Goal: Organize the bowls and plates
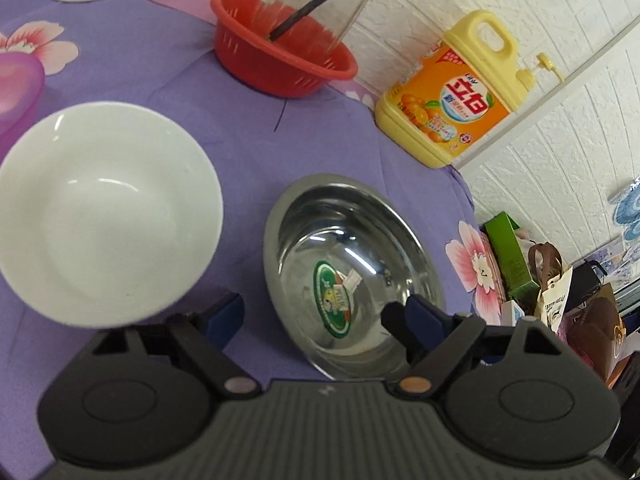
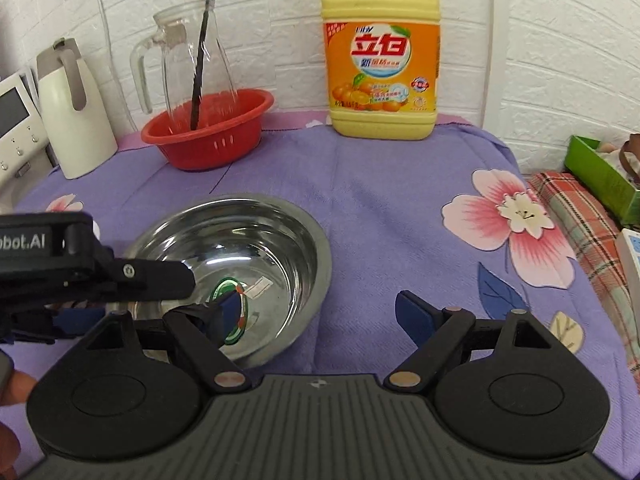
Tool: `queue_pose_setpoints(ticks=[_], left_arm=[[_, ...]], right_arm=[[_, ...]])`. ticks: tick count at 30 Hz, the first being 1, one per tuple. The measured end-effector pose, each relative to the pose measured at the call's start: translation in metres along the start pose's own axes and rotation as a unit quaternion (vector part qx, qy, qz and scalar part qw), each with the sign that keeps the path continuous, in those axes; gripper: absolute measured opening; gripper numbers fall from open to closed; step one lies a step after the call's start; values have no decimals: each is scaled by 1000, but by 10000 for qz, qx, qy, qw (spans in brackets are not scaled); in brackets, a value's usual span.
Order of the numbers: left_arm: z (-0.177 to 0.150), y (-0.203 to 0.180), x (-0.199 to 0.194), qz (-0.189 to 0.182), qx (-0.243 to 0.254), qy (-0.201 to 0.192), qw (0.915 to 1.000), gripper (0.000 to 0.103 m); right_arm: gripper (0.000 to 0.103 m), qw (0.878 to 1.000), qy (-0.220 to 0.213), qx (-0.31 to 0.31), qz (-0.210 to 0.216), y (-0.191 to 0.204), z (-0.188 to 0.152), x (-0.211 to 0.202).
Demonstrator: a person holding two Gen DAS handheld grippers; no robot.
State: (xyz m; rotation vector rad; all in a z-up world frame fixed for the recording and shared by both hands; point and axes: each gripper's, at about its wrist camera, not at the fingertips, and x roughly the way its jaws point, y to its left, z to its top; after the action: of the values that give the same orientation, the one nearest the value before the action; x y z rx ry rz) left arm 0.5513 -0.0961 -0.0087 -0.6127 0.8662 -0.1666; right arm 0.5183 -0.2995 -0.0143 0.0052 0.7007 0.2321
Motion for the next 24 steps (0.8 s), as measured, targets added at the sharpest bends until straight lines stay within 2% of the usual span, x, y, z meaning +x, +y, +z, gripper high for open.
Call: queue_pose_setpoints(ticks=[6, 7, 8, 9, 10, 12, 18, 24], left_arm=[[2, 2, 8, -136, 25, 49, 9999, 72], [2, 2, 9, -177, 63, 25, 9998, 62], [3, 2, 10, -196, 118, 26, 9997, 59], [3, 1, 10, -191, 226, -7, 9996, 50], [3, -1, 11, -88, 360, -36, 9993, 44], [2, 1, 13, -40, 507, -18, 9987, 37], [-6, 0, 1, -13, 666, 134, 9977, 37], [-29, -9, -33, -57, 979, 171, 9950, 37]], right_arm=[[103, 9996, 185, -204, -64, 7, 1, 24], [100, 9996, 130, -254, -90, 10, 1, 24], [91, 9992, 105, -376, -84, 13, 1, 24], [76, 9987, 61, -500, -78, 18, 0, 22], [74, 9985, 53, -540, -90, 20, 0, 21], [68, 9988, 79, -473, 125, 21, 0, 18], [66, 9984, 49, -569, 61, 30, -10, 1], [66, 9988, -18, -486, 54, 33, -25, -36]])
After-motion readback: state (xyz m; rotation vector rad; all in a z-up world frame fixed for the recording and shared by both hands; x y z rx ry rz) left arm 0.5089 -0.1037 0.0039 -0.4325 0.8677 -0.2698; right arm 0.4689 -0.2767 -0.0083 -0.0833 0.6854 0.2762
